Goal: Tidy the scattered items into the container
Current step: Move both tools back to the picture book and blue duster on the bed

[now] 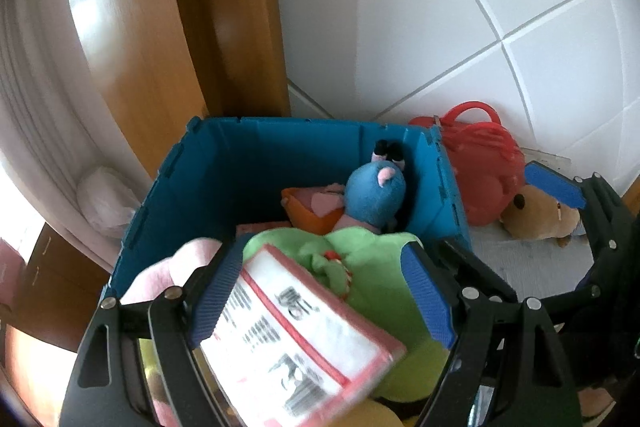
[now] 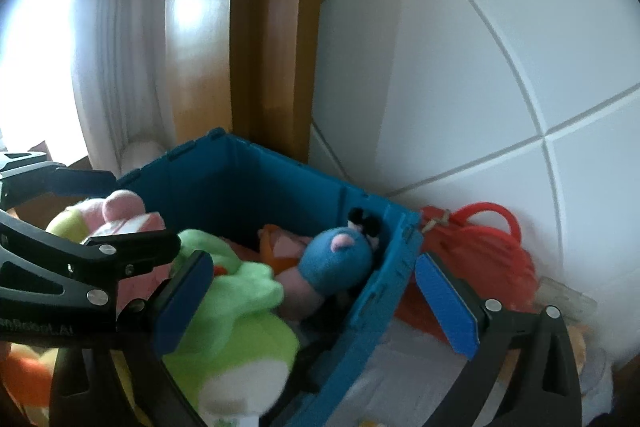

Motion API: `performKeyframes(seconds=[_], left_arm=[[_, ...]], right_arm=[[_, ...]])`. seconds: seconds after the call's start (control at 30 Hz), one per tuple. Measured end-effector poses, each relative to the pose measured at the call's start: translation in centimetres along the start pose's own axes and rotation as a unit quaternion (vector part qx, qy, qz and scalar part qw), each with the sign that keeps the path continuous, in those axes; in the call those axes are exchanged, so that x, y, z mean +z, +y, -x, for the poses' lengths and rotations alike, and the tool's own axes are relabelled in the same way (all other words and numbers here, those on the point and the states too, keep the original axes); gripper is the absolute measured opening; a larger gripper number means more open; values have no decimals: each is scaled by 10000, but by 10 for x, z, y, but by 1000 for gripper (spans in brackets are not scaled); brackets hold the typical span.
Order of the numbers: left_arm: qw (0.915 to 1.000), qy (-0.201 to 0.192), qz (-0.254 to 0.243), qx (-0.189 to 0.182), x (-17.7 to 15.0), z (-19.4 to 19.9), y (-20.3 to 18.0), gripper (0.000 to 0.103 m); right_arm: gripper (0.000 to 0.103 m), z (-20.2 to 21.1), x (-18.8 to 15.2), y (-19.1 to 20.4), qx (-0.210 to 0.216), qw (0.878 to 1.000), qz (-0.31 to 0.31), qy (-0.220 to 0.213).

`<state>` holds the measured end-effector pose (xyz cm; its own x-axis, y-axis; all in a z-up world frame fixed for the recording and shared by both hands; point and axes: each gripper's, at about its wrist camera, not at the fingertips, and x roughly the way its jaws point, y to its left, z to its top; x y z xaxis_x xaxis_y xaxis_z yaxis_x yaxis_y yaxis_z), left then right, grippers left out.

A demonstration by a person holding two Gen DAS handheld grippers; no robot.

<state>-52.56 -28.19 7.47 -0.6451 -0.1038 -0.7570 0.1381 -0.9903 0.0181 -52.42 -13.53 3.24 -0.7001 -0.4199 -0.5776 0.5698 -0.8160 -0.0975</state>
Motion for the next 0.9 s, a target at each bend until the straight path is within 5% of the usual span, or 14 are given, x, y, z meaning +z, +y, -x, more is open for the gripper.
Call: performKeyframes(seconds=[0.23,0.57,0.9], left_arm=[[9997,-214,-13,74,-23,43,-29,82],[9974,-715,-66,-1,-76,128,-140,82],[9978,-566,-283,-173,-138,98,-270,82]], right_arm=[[102,54,-30,-19,-233,9997,-52,-103],[103,157,-137,-117,-563,9970,-465,-274],[103,165,-269,-207,-234,9938,-929,567]])
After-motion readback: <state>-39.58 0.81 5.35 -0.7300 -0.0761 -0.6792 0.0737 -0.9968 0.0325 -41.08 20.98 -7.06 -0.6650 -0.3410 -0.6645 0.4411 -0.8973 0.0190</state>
